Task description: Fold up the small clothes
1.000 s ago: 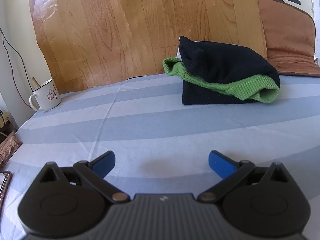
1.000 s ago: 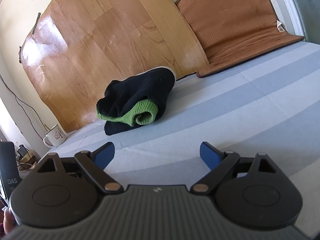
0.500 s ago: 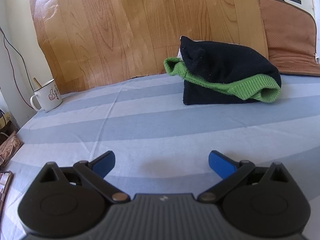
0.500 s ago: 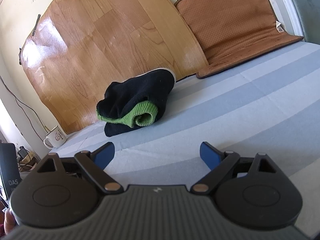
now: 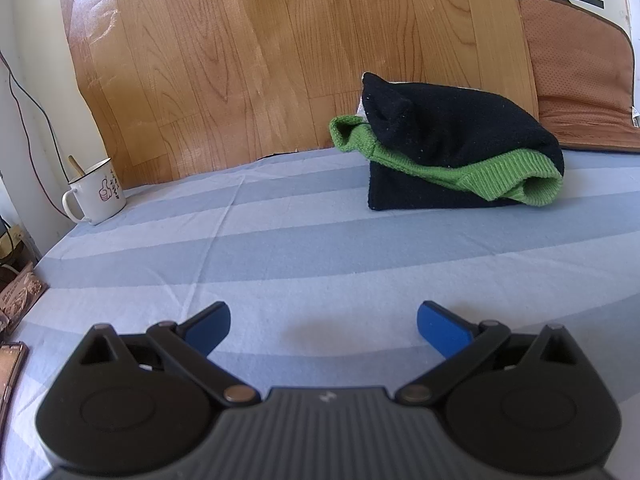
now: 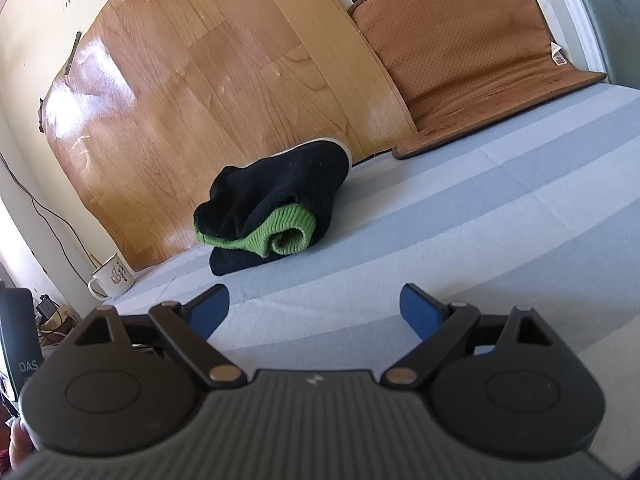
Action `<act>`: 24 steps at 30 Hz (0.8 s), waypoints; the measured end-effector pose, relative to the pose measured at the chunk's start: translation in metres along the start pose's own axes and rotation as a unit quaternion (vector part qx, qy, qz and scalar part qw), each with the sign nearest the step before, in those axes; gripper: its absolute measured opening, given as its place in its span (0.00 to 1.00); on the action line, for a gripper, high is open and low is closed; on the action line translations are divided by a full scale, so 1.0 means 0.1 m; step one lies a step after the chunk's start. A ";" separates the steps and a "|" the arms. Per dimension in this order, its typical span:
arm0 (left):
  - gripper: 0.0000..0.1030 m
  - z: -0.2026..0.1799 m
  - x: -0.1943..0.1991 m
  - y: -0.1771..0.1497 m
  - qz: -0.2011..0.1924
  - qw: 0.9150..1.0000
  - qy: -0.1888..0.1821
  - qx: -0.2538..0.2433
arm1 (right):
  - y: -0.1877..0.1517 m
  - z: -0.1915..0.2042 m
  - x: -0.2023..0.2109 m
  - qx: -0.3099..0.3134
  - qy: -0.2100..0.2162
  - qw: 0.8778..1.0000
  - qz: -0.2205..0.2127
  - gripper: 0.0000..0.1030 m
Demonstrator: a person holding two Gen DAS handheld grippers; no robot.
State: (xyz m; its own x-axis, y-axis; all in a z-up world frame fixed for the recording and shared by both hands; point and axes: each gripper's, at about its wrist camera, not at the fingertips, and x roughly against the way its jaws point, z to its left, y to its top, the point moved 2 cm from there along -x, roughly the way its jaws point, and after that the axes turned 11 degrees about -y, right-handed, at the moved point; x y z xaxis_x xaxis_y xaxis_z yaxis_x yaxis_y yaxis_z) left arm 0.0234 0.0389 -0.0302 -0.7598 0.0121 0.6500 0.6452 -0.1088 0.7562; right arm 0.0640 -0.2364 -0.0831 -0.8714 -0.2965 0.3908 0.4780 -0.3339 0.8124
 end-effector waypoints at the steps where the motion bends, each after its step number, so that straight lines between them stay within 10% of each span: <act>1: 1.00 0.00 0.00 0.00 0.000 1.000 0.000 0.000 | 0.00 0.00 0.00 0.000 0.000 1.000 0.000 0.91; 24: 1.00 -0.09 0.03 -0.01 -0.007 1.000 0.000 -0.022 | 0.02 0.02 0.02 0.014 -0.006 1.000 -0.006 0.91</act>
State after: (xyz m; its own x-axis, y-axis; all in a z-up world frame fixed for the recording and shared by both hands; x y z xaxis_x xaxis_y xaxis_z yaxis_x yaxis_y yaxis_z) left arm 0.0193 0.0305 -0.0296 -0.7692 0.0145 0.6389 0.6298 -0.1518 0.7617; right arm 0.0631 -0.2353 -0.0802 -0.8789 -0.2814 0.3852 0.4636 -0.3131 0.8289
